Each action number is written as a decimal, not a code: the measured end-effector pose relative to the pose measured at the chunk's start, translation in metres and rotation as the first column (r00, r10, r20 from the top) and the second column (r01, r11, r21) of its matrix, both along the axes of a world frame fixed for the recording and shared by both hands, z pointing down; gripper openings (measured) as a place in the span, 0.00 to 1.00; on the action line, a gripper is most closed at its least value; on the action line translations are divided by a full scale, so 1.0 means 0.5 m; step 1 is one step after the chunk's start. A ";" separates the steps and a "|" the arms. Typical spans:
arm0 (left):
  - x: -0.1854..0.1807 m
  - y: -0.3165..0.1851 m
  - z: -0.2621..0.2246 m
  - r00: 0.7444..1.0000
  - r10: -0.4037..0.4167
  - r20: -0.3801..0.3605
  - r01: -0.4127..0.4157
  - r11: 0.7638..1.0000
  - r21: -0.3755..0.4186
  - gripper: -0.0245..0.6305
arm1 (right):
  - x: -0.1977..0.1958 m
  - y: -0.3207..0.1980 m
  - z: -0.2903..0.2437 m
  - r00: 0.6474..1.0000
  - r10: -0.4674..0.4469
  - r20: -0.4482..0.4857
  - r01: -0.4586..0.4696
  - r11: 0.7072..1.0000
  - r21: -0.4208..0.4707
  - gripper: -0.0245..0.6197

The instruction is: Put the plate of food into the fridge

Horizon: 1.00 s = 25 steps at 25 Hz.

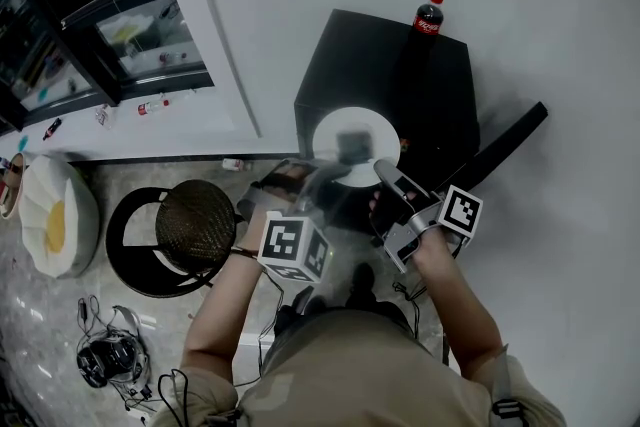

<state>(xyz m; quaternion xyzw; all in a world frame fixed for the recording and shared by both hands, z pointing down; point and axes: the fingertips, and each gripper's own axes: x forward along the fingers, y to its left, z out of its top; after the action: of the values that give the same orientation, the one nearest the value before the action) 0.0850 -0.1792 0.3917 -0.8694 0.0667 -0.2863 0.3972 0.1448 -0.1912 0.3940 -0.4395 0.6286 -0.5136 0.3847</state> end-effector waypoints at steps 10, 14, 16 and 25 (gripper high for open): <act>-0.009 0.022 0.005 1.000 0.006 -0.018 -0.007 1.000 -0.026 0.17 | -0.008 0.023 0.007 1.000 0.015 0.023 -0.015 1.000 -0.007 0.12; -0.026 0.033 0.015 1.000 0.006 -0.016 -0.007 0.998 -0.060 0.17 | -0.020 0.033 0.020 0.999 0.022 0.035 -0.021 1.000 -0.017 0.12; -0.032 0.035 0.018 1.000 0.005 -0.017 -0.006 0.998 -0.065 0.17 | -0.025 0.035 0.025 0.999 0.025 0.041 -0.024 1.000 -0.020 0.12; -0.045 0.052 0.055 1.000 0.017 0.013 -0.016 0.995 -0.103 0.18 | -0.042 0.053 0.062 0.997 0.041 0.070 -0.036 0.997 -0.062 0.12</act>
<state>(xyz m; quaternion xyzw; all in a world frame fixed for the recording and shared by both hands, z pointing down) 0.0623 -0.1534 0.4193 -0.8872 0.0420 -0.2918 0.3548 0.1240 -0.1647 0.4253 -0.4443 0.5901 -0.5402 0.4032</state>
